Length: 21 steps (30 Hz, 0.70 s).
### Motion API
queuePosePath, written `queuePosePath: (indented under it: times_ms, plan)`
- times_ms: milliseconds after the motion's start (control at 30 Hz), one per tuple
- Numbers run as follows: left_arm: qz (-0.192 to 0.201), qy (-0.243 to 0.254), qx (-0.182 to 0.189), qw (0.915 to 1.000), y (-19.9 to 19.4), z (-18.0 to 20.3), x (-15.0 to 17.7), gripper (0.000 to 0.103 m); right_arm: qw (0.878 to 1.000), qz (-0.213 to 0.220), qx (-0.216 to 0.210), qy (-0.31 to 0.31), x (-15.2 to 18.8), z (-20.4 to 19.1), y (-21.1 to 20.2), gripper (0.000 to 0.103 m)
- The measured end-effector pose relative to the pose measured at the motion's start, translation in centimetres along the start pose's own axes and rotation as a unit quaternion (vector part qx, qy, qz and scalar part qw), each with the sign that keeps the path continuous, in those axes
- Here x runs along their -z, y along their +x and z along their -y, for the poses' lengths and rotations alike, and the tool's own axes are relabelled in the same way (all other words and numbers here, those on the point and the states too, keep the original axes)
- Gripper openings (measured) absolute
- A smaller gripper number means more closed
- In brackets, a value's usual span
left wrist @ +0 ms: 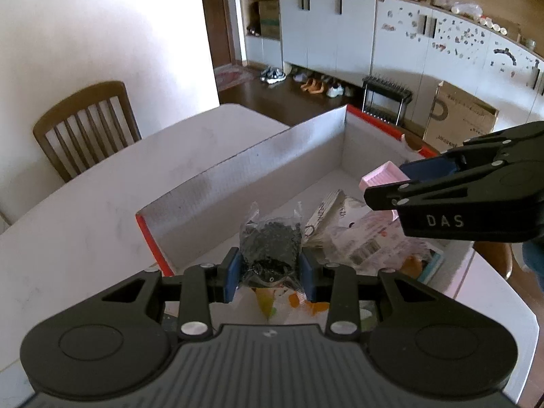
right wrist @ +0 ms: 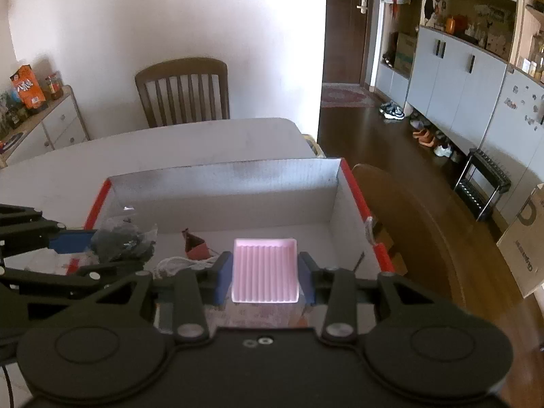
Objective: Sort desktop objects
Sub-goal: 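Carry black bag in left gripper and pink tray in right gripper to red box, then open left gripper to drop black bag while right gripper releases pink tray into box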
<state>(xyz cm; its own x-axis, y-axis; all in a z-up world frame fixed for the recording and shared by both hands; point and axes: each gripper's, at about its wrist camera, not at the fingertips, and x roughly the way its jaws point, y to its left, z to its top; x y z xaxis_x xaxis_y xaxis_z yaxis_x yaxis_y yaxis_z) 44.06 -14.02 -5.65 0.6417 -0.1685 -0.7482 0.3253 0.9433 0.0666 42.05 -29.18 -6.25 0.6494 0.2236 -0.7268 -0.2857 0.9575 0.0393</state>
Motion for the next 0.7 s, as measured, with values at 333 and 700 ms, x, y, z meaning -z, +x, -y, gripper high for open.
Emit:
queuePosePath:
  times_ms: [333,700]
  plan:
    - [-0.035,0.003,0.006,0.9994,2.8,-0.3,-0.5,0.035,0.999,-0.030,0.006,-0.008,-0.9,0.1,3.6,0.040]
    - [-0.059,0.012,0.013,0.9981,4.5,-0.5,-0.4,0.035,0.997,-0.075,0.008,-0.030,0.0,-0.1,6.6,0.040]
